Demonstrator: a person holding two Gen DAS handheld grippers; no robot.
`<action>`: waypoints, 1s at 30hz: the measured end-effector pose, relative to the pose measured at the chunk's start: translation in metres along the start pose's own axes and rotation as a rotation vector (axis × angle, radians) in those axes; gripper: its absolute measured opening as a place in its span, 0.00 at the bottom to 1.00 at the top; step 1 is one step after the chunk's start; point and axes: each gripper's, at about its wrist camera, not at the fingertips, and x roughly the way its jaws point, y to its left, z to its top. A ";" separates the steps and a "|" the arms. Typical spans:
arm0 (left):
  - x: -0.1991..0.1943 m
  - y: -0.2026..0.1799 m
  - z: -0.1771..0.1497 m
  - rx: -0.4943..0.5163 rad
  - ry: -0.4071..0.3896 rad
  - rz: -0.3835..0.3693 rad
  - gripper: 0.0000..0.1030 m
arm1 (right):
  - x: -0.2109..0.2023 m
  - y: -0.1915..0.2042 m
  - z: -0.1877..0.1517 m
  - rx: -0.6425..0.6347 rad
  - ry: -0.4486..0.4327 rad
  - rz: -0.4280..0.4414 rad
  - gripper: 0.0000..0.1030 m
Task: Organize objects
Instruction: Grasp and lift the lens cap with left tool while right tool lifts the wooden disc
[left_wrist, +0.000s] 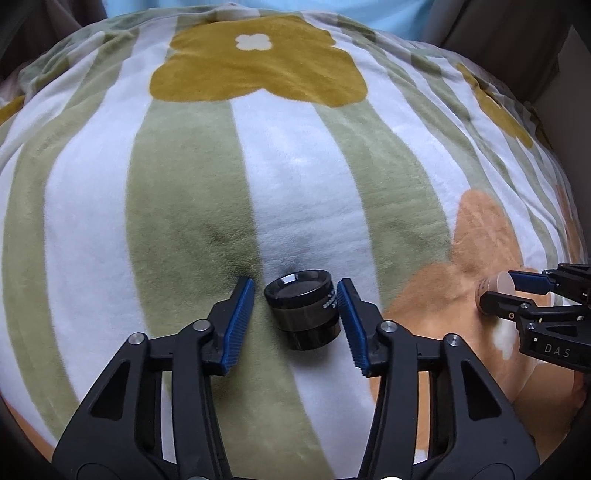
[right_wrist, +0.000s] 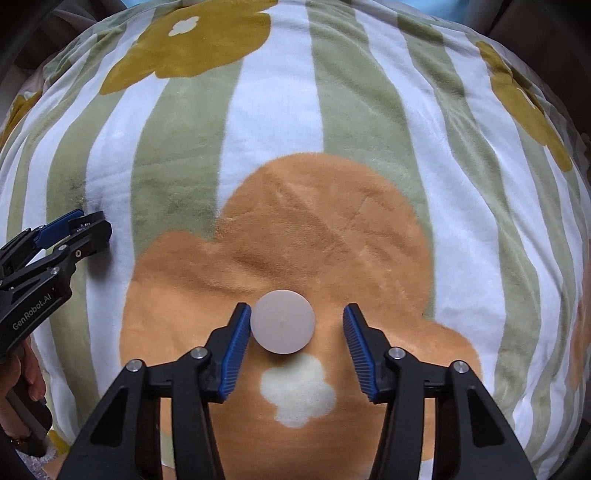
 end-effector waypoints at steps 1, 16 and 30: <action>0.000 0.000 0.000 -0.004 0.000 -0.008 0.35 | -0.001 0.000 0.000 0.001 -0.001 0.009 0.33; -0.037 0.004 0.002 -0.063 -0.056 -0.080 0.35 | -0.030 0.003 -0.006 -0.045 -0.066 0.028 0.30; -0.148 -0.023 -0.002 -0.064 -0.160 -0.109 0.35 | -0.100 0.013 -0.009 -0.100 -0.185 0.074 0.30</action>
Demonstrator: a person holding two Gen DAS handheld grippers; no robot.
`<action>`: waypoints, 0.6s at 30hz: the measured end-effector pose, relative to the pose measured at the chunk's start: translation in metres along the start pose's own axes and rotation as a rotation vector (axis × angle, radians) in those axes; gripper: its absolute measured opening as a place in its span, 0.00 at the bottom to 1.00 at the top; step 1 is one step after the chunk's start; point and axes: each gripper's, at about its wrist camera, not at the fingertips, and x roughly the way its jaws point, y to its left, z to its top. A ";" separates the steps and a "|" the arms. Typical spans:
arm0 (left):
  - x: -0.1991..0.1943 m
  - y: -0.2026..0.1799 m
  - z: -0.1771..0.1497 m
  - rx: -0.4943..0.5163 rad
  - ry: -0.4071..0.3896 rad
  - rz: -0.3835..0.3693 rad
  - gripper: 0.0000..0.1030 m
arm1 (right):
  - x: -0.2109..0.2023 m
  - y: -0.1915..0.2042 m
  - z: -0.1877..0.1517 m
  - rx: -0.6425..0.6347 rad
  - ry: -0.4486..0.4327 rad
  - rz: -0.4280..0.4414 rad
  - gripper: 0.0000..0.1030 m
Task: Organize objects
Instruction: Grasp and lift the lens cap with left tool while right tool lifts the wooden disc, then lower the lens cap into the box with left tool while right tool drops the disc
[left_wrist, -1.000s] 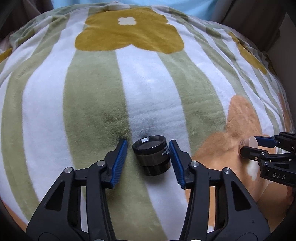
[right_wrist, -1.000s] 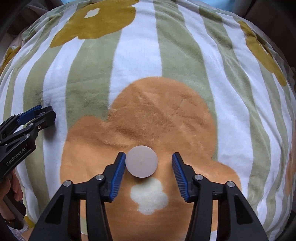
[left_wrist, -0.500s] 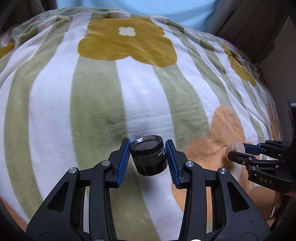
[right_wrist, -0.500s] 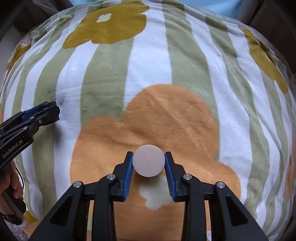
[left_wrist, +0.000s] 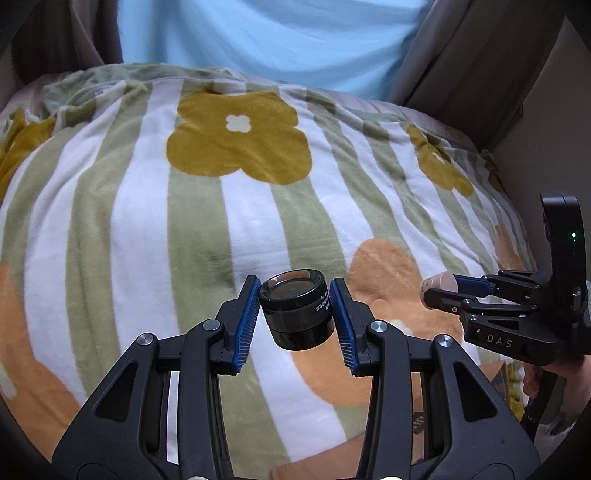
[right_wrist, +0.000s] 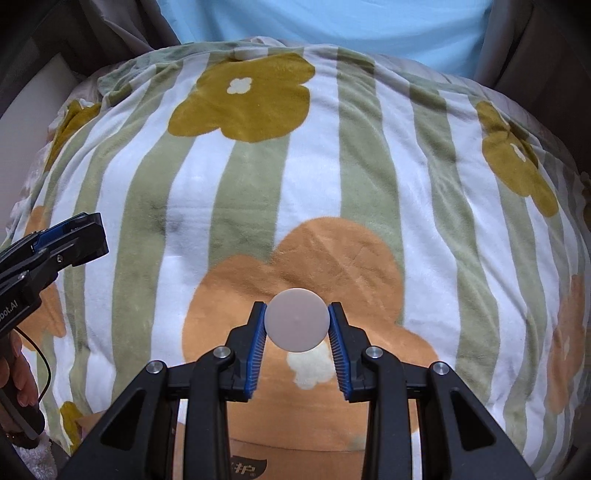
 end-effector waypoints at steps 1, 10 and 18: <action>-0.010 -0.005 -0.002 0.001 -0.009 -0.002 0.35 | -0.008 0.001 -0.001 -0.001 -0.005 0.008 0.30; -0.079 -0.053 -0.045 -0.023 -0.022 -0.018 0.34 | -0.086 -0.001 -0.043 -0.049 -0.038 0.063 0.30; -0.107 -0.083 -0.110 -0.086 0.016 0.008 0.34 | -0.104 -0.009 -0.104 -0.085 0.007 0.115 0.30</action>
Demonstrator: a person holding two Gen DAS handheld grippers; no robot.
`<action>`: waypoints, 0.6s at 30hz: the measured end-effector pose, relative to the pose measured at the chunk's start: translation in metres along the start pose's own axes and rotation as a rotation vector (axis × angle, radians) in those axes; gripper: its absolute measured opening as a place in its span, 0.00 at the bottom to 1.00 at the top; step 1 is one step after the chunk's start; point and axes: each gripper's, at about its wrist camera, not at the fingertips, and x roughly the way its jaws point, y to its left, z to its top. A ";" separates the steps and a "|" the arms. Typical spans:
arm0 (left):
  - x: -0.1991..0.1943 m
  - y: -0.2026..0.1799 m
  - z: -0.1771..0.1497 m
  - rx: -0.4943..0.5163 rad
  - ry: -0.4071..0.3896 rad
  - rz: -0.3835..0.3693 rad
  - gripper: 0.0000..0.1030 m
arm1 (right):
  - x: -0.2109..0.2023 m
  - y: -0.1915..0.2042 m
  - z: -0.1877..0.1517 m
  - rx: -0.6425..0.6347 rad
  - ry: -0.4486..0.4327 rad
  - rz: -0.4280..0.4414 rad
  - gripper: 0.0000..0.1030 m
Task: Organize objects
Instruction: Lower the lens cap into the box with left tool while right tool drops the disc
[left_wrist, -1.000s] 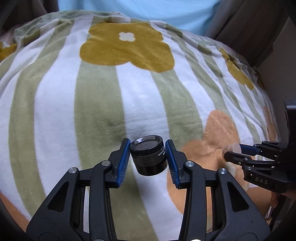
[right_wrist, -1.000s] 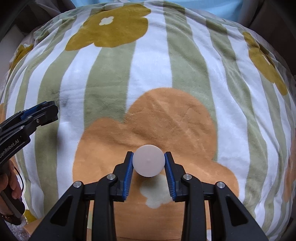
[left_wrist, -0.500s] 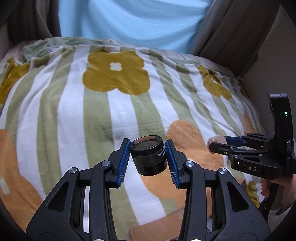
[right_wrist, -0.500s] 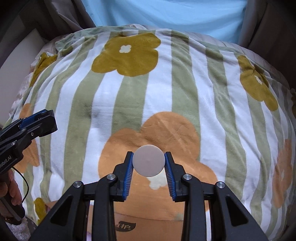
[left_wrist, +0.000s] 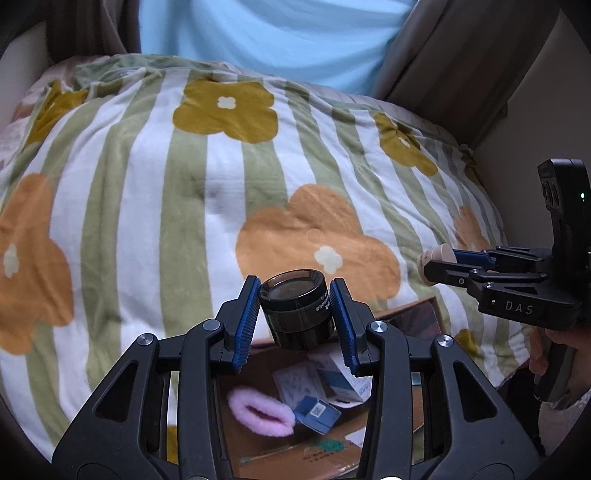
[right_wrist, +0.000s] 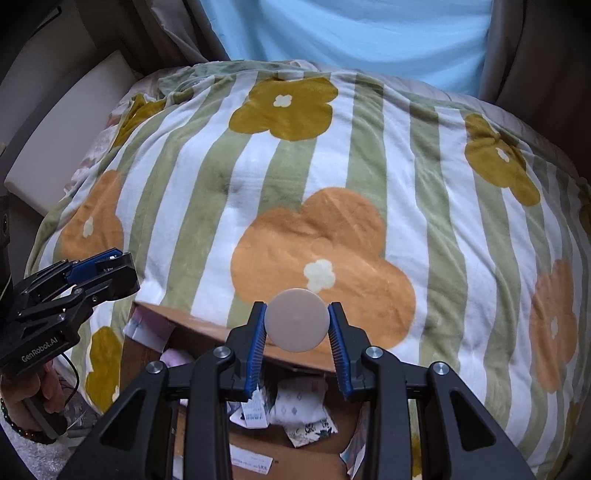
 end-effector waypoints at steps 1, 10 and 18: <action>0.000 -0.001 -0.008 -0.009 0.007 0.005 0.35 | 0.001 0.001 -0.007 -0.008 0.008 0.004 0.30; 0.025 -0.002 -0.074 -0.081 0.091 0.040 0.34 | 0.038 0.005 -0.081 -0.046 0.118 0.037 0.30; 0.050 0.007 -0.084 -0.125 0.107 0.050 0.34 | 0.059 0.006 -0.109 -0.064 0.158 0.045 0.30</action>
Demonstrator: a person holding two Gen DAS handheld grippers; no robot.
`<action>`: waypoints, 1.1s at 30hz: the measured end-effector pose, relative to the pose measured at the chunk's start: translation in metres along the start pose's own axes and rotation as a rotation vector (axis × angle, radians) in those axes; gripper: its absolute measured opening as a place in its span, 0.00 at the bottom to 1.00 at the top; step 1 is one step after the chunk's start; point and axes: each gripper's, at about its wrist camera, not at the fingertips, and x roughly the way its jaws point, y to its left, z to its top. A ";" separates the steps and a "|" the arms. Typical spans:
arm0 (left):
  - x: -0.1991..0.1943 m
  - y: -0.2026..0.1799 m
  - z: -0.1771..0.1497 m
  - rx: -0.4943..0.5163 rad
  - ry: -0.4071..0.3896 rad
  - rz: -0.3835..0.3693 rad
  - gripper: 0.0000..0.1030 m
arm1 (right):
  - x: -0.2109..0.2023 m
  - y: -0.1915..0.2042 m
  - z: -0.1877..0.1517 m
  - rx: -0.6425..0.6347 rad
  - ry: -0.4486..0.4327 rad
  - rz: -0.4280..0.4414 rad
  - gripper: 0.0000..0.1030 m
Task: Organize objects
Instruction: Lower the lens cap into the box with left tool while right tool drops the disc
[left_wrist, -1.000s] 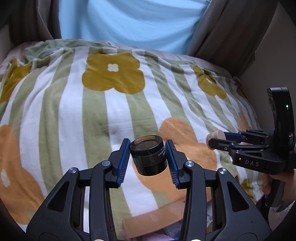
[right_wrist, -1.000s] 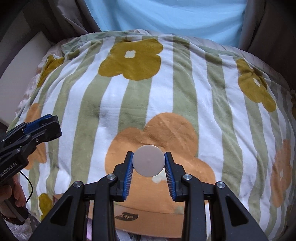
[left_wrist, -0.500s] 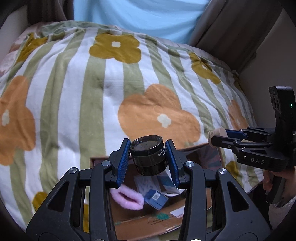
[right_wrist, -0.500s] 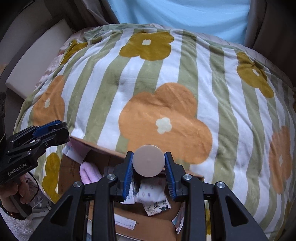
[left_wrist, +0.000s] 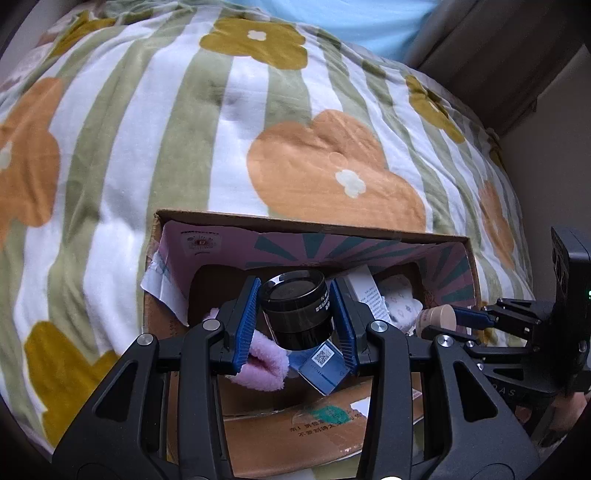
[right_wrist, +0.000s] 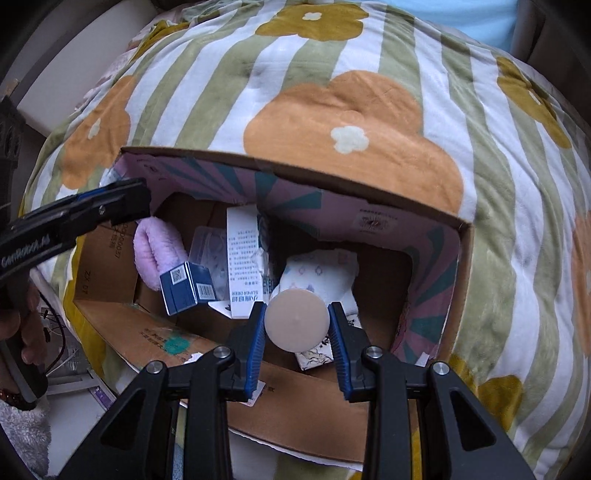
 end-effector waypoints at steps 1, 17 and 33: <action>0.002 0.001 0.000 -0.004 0.002 0.003 0.35 | 0.000 0.001 -0.001 -0.002 0.000 0.001 0.30; 0.008 -0.018 -0.006 0.093 0.014 0.074 0.37 | -0.002 0.008 -0.012 0.001 -0.013 0.055 0.33; -0.013 -0.025 -0.007 0.114 -0.025 0.092 1.00 | -0.011 0.011 -0.024 0.033 -0.023 0.060 1.00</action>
